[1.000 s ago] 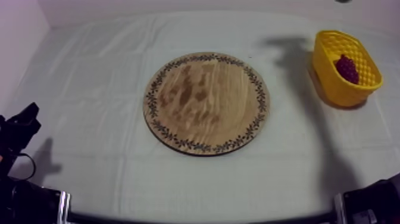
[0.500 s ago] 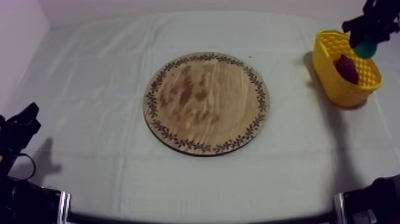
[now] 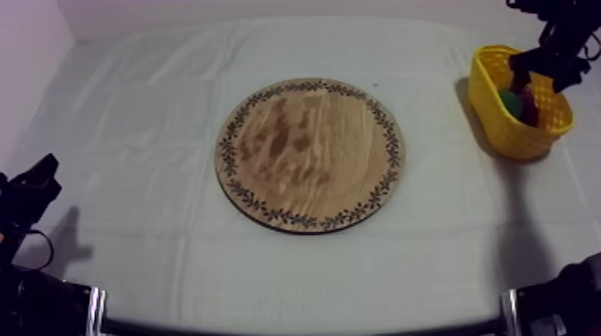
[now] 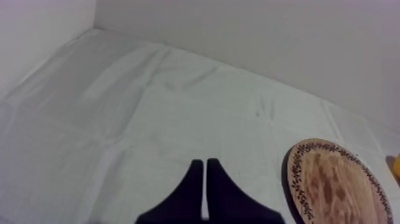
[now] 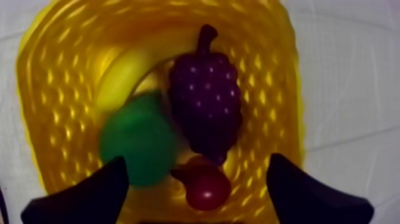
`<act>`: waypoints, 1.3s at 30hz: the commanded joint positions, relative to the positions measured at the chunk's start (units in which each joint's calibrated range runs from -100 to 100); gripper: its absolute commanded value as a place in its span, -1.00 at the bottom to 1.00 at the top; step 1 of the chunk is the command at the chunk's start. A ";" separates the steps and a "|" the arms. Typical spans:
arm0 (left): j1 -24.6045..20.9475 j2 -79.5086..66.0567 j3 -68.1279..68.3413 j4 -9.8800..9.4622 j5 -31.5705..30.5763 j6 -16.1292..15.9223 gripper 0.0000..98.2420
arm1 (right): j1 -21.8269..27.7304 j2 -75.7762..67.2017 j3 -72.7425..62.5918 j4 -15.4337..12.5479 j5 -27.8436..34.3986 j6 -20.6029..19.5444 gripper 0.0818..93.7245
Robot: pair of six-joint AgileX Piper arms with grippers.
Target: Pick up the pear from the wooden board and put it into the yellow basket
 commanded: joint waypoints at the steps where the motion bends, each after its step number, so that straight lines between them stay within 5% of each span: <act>1: 0.02 0.00 0.00 -0.01 -0.01 0.01 -1.00 | 0.06 -1.29 0.39 -0.34 -2.67 0.30 0.55; 12: 0.02 0.00 0.00 -0.01 -0.01 0.01 -1.00 | 2.05 -24.24 22.87 -2.44 -33.30 4.32 0.38; 19: 0.02 0.00 0.00 -0.01 -0.01 0.01 -1.00 | 2.04 -44.24 42.32 -4.31 -43.90 5.82 0.33; 25: 0.02 0.00 0.00 -0.01 -0.01 0.01 -1.00 | -0.15 -62.95 57.36 -10.75 -44.27 10.36 0.03; 31: 0.02 0.00 0.00 -0.01 -0.01 0.01 -1.00 | -2.43 -82.85 69.87 -19.44 -39.89 17.43 -0.66; 35: 0.02 0.00 0.00 -0.01 -0.01 0.01 -1.00 | -4.18 -93.24 74.99 -22.03 -36.29 18.56 -0.91; 39: 0.02 0.00 0.00 -0.01 -0.01 -0.02 -1.00 | -5.74 -100.96 76.89 -20.80 -30.54 14.65 -0.97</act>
